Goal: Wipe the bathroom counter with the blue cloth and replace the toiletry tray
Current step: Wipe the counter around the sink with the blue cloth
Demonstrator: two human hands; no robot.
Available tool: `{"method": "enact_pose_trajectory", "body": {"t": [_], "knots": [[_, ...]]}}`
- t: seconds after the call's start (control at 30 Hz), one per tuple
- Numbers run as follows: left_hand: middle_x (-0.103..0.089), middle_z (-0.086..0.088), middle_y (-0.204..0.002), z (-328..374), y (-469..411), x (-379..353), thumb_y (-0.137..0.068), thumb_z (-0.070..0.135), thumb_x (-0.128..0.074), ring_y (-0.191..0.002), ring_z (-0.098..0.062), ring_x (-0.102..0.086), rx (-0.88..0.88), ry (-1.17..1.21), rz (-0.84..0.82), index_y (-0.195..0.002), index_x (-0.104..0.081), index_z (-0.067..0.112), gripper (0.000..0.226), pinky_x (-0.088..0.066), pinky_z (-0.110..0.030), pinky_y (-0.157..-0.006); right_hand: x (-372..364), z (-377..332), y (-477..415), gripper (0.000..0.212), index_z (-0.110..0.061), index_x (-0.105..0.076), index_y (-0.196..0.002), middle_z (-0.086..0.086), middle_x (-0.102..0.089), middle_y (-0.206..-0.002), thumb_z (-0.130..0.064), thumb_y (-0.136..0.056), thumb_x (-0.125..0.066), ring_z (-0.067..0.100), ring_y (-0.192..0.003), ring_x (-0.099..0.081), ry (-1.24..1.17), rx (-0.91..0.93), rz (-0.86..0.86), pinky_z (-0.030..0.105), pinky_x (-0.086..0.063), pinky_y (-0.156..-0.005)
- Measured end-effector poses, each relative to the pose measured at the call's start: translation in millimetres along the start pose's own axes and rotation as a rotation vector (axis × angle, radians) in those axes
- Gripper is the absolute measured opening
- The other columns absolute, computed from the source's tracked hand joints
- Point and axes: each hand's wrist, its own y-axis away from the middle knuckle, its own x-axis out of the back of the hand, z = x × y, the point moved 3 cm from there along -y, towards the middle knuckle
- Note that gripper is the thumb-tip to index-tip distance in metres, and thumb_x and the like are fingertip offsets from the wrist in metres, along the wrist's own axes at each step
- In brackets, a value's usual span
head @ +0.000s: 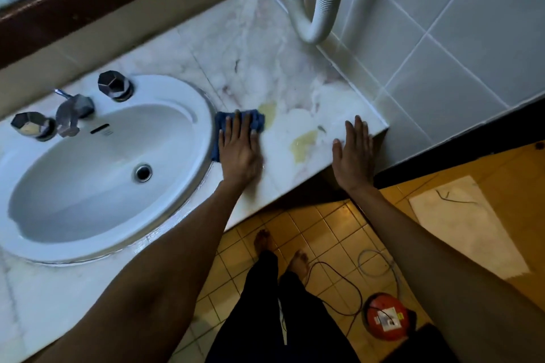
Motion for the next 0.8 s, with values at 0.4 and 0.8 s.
{"method": "enact_pose_trajectory", "body": {"t": [0.4,0.8], "knots": [[-0.012,0.005,-0.168,21.2,-3.0,-8.0,-0.107,0.041,-0.024,-0.156,-0.018,0.0,-0.488,-0.124,-0.216,-0.159,-0.019,0.031,0.053,0.001,-0.04,-0.125,1.4,8.9,1.4,0.059,-0.013,-0.027,-0.154,0.009,-0.014,-0.166,-0.04,-0.103,-0.034,0.023,-0.153,-0.01,0.015,0.04,-0.006,0.042,-0.013,-0.124],[-0.037,-0.002,-0.16,87.0,-26.4,-25.4,-0.107,0.037,-0.024,-0.153,-0.022,-0.017,-0.393,0.137,-0.362,-0.152,-0.039,0.022,0.049,-0.014,-0.049,-0.123,7.6,7.5,-0.4,0.053,-0.009,-0.035,-0.151,0.012,-0.023,-0.163,-0.029,-0.102,-0.034,0.027,-0.152,-0.017,-0.013,0.042,-0.012,0.044,-0.016,-0.122]]}}
